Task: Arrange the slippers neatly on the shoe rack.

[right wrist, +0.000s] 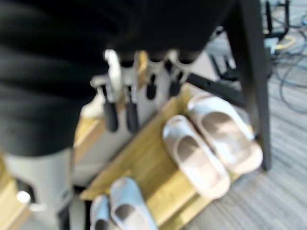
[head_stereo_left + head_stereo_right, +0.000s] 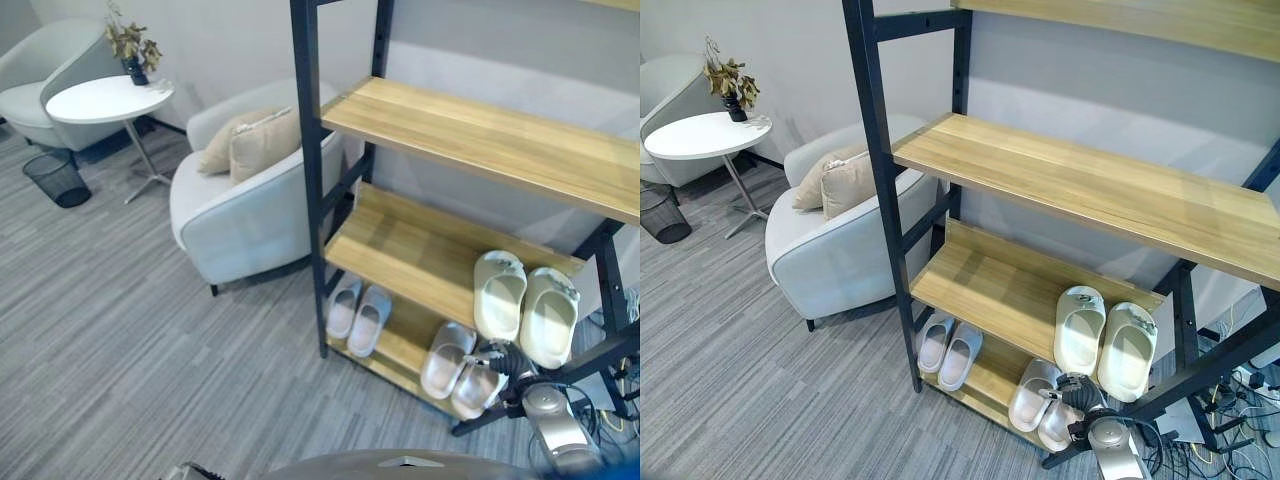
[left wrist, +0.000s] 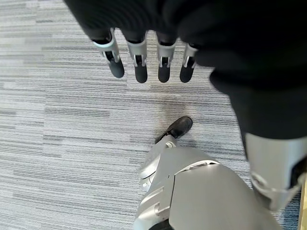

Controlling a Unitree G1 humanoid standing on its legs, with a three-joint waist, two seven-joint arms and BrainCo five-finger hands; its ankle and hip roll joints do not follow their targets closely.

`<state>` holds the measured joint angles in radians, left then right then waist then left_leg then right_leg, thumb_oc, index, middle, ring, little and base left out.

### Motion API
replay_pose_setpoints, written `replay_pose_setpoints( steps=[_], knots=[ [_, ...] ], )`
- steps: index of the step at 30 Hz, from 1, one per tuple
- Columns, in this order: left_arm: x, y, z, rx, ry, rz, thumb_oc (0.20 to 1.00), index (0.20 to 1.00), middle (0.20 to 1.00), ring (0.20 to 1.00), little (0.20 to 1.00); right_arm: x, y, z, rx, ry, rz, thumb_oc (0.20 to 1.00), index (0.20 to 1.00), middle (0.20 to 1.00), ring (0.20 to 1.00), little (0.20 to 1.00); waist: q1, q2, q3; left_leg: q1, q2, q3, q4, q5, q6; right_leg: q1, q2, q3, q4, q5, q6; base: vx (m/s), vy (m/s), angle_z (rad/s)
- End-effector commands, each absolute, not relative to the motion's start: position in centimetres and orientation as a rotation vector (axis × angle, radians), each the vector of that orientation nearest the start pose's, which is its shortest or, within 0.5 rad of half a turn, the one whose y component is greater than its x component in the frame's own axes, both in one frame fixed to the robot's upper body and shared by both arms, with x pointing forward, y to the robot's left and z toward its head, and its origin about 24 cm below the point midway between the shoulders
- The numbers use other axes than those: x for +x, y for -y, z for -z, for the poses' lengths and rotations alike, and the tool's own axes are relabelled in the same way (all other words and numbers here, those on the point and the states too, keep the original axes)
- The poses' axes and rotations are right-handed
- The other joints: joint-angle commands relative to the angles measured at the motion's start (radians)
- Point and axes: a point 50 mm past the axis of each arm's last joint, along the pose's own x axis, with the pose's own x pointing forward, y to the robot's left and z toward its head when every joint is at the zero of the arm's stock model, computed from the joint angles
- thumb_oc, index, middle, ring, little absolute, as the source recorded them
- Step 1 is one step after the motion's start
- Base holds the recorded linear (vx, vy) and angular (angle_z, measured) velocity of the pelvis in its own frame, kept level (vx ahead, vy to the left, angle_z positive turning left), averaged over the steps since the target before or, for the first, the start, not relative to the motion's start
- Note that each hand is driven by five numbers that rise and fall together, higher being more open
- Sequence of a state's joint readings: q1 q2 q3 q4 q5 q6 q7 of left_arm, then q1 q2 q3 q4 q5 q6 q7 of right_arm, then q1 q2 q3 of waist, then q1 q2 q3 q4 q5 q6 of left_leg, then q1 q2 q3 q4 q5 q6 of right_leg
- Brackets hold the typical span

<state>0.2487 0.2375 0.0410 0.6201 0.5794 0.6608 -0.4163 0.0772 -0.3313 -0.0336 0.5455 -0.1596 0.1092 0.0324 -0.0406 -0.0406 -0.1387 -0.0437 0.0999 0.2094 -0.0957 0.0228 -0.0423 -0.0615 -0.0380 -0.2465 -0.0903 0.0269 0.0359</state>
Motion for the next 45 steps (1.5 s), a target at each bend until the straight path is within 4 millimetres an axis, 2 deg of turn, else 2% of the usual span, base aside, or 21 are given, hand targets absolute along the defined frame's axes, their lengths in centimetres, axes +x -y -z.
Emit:
replay_pose_setpoints(
  steps=[1,14,22,30,32,34,35,37,38,43,45],
  knots=[
    [5.2,-26.9,13.3,0.494,-1.66,0.119,1.0,1.0,1.0,1.0,1.0,21.0,28.3,5.5,-0.471,-0.605,0.208,1.0,1.0,1.0,1.0,1.0,0.013,-0.003,-0.034,-0.015,-0.023,-0.048,0.008,-0.009,0.031,-0.024,-0.005,0.006,0.039,0.0,0.029,0.0,0.0,0.0],
    [4.8,-26.3,14.0,0.485,-1.641,0.107,1.0,1.0,1.0,1.0,1.0,21.5,29.4,4.4,-0.488,-0.539,0.356,1.0,1.0,1.0,1.0,1.0,0.006,0.009,-0.039,-0.012,-0.029,-0.05,0.008,-0.007,0.035,-0.018,-0.009,0.01,0.033,0.003,0.029,0.0,0.0,0.0],
    [4.5,-25.9,14.4,0.47,-1.65,0.103,1.0,1.0,1.0,1.0,1.0,21.5,29.0,4.6,-0.467,-0.547,0.385,1.0,1.0,1.0,1.0,1.0,0.0,0.018,-0.04,-0.009,-0.034,-0.05,0.008,-0.008,0.039,-0.018,-0.013,0.014,0.036,0.003,0.031,0.0,0.0,0.0],
    [4.5,-25.9,14.5,0.47,-1.659,0.098,1.0,1.0,1.0,1.0,1.0,20.8,27.0,6.7,-0.412,-0.621,0.238,1.0,1.0,1.0,1.0,1.0,0.002,0.017,-0.041,-0.004,-0.038,-0.05,0.008,-0.008,0.042,-0.01,-0.017,0.015,0.033,0.004,0.033,0.0,0.0,0.0],
    [3.5,-25.9,15.1,0.465,-1.693,0.103,1.0,1.0,1.0,1.0,1.0,20.3,26.4,7.3,-0.39,-0.638,0.215,1.0,1.0,1.0,1.0,1.0,-0.001,0.014,-0.041,-0.003,-0.038,-0.05,0.008,-0.008,0.041,-0.008,-0.017,0.013,0.034,0.002,0.034,0.0,0.0,0.0],
    [3.3,-25.5,15.5,0.468,-1.683,0.1,1.0,1.0,1.0,1.0,1.0,20.0,26.3,7.8,-0.378,-0.655,0.221,1.0,1.0,1.0,1.0,1.0,-0.001,0.013,-0.04,-0.003,-0.038,-0.05,0.008,-0.008,0.041,-0.008,-0.018,0.012,0.035,0.001,0.034,0.0,0.0,0.0],
    [3.2,-24.9,15.9,0.467,-1.672,0.098,1.0,1.0,1.0,1.0,1.0,19.4,25.8,8.7,-0.353,-0.688,0.221,1.0,1.0,1.0,1.0,1.0,-0.003,0.011,-0.042,-0.001,-0.038,-0.049,0.008,-0.008,0.04,-0.007,-0.017,0.012,0.037,0.001,0.033,0.0,0.0,0.0],
    [3.1,-24.6,16.1,0.466,-1.667,0.094,1.0,1.0,1.0,1.0,1.0,19.2,25.5,9.1,-0.351,-0.696,0.218,1.0,1.0,1.0,1.0,1.0,-0.003,0.01,-0.043,0.0,-0.037,-0.049,0.008,-0.008,0.04,-0.006,-0.018,0.012,0.037,0.001,0.033,0.0,0.0,0.0],
    [2.7,-24.2,16.4,0.459,-1.674,0.091,1.0,1.0,1.0,1.0,1.0,18.3,25.3,9.9,-0.349,-0.724,0.222,1.0,1.0,1.0,1.0,1.0,-0.004,0.008,-0.046,0.002,-0.036,-0.048,0.008,-0.009,0.04,-0.005,-0.017,0.013,0.038,0.0,0.033,0.0,0.0,0.0],
    [2.1,-23.4,16.8,0.442,-1.68,0.104,1.0,1.0,1.0,1.0,1.0,17.1,25.4,10.9,-0.322,-0.754,0.272,1.0,1.0,1.0,1.0,1.0,-0.008,0.008,-0.05,0.006,-0.035,-0.047,0.008,-0.009,0.038,-0.002,-0.016,0.015,0.038,0.0,0.033,0.0,0.0,0.0],
    [1.4,-22.7,17.1,0.429,-1.689,0.113,1.0,1.0,1.0,1.0,1.0,15.2,25.6,12.0,-0.292,-0.803,0.336,1.0,1.0,1.0,1.0,1.0,-0.013,0.009,-0.056,0.009,-0.033,-0.043,0.008,-0.009,0.037,-0.001,-0.014,0.017,0.04,-0.002,0.032,0.0,0.0,0.0]
  ],
)
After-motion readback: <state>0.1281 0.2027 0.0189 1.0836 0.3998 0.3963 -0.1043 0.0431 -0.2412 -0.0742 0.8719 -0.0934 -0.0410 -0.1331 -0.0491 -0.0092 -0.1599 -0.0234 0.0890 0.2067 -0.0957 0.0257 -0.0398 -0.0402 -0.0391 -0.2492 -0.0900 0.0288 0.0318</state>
